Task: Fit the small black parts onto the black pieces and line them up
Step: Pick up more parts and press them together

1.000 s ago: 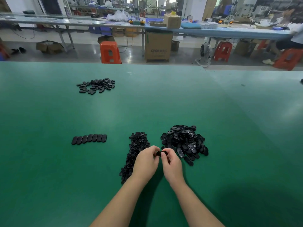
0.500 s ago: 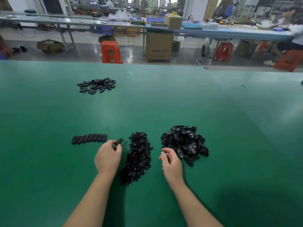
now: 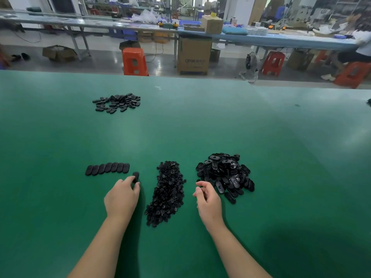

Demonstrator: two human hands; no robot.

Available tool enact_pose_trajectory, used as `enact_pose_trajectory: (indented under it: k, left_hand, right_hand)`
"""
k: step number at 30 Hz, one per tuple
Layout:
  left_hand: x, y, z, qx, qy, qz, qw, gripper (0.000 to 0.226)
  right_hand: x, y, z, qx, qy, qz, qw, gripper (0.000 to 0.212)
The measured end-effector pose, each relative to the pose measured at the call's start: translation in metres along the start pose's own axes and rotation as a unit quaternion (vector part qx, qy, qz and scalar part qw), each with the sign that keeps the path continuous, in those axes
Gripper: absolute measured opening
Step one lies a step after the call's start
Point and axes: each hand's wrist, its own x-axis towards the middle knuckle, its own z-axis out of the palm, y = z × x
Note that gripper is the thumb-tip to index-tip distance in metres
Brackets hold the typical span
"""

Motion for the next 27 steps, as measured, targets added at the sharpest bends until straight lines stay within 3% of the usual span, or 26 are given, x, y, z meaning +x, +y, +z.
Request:
enact_pose_trajectory:
  k: [11,21,24,27]
  left_hand:
    - [0.028,0.005,-0.005,0.025,-0.078,-0.050,0.995,0.050]
    - [0.026,0.006,-0.007,0.017,-0.074,-0.054,0.996,0.054]
    - [0.021,0.007,-0.007,-0.037,-0.048,-0.024,0.998,0.047]
    - [0.015,0.012,-0.003,-0.090,-0.039,0.055,0.994,0.036]
  right_hand:
    - [-0.002,-0.003,-0.001,-0.023,-0.008,-0.011,1.000,0.016]
    - [-0.002,-0.004,0.000,-0.037,-0.007,-0.014,0.999,0.016]
    - [-0.002,-0.004,0.000,-0.040,-0.009,-0.013,0.999,0.016]
    - [-0.002,-0.004,0.000,-0.041,-0.009,-0.013,0.999,0.016]
